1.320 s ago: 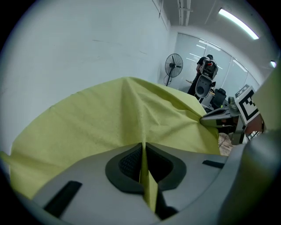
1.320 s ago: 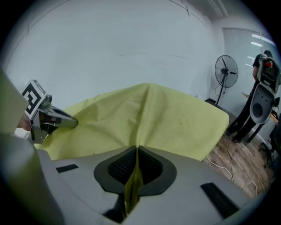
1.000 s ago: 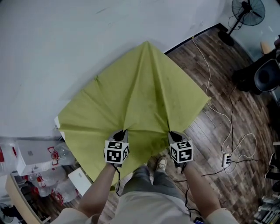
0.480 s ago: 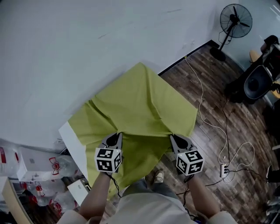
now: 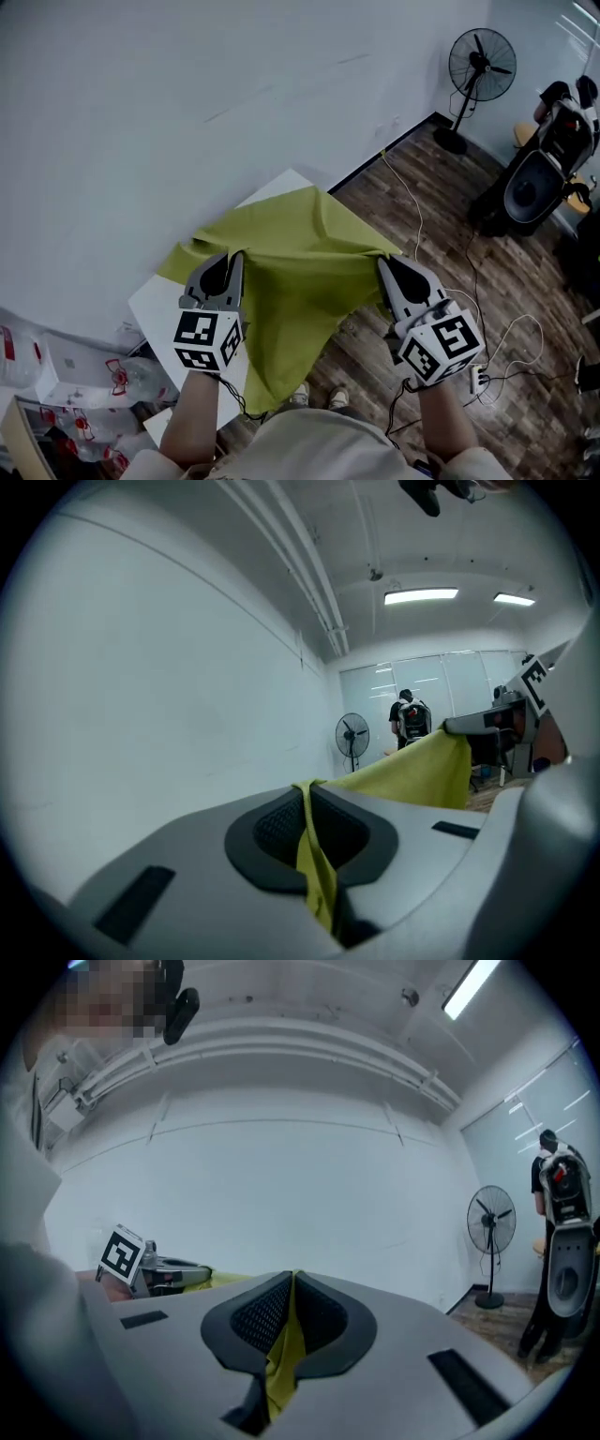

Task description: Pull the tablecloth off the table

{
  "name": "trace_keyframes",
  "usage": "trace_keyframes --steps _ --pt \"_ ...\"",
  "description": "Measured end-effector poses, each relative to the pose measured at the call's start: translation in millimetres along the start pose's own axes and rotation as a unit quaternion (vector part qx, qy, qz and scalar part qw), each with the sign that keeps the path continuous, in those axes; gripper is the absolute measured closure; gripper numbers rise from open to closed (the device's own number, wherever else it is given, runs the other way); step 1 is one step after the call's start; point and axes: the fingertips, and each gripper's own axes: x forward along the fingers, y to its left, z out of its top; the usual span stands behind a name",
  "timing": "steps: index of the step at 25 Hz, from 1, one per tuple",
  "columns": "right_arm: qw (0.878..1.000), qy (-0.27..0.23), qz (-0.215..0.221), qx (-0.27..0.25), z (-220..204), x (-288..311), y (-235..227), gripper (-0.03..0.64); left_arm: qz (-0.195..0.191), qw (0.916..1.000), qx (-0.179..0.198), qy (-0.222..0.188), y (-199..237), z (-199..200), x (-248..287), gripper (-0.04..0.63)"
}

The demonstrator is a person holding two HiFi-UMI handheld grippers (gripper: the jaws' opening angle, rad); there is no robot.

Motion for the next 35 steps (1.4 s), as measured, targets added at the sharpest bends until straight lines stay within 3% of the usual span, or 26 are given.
trace_keyframes --steps 4,7,9,12,17,22,32,35 --pt "0.997 -0.067 -0.017 -0.034 68.3 -28.0 -9.8 0.580 -0.022 0.9977 0.033 -0.055 -18.3 70.3 -7.1 0.574" --pt "0.992 -0.107 -0.023 -0.056 113.9 -50.0 -9.5 0.580 -0.047 0.9948 0.011 -0.089 -26.1 114.7 -13.9 0.574" --pt "0.989 -0.121 -0.028 -0.074 132.8 -60.7 -6.1 0.580 -0.060 0.9925 0.004 -0.106 -28.4 133.2 -20.1 0.574" --pt "0.987 -0.125 -0.040 -0.095 143.5 -70.3 -5.6 0.580 -0.065 0.9908 0.025 -0.116 -34.4 144.1 -22.5 0.574" --pt "0.988 -0.100 -0.065 -0.098 129.0 -78.7 -23.0 0.580 -0.085 0.9903 0.048 -0.099 -54.2 131.5 -6.3 0.574" --pt "0.992 -0.059 -0.083 -0.072 89.9 -83.8 -39.2 0.580 -0.107 0.9906 0.043 -0.074 -69.9 100.3 3.4 0.574" --pt "0.993 0.020 -0.109 -0.047 13.6 -91.7 -47.0 0.580 -0.110 0.9920 0.062 -0.006 -91.4 36.1 15.3 0.574" --pt "0.993 0.042 -0.106 -0.030 -13.8 -86.9 -44.5 0.580 -0.112 0.9924 0.049 0.017 -88.8 9.2 17.3 0.574"
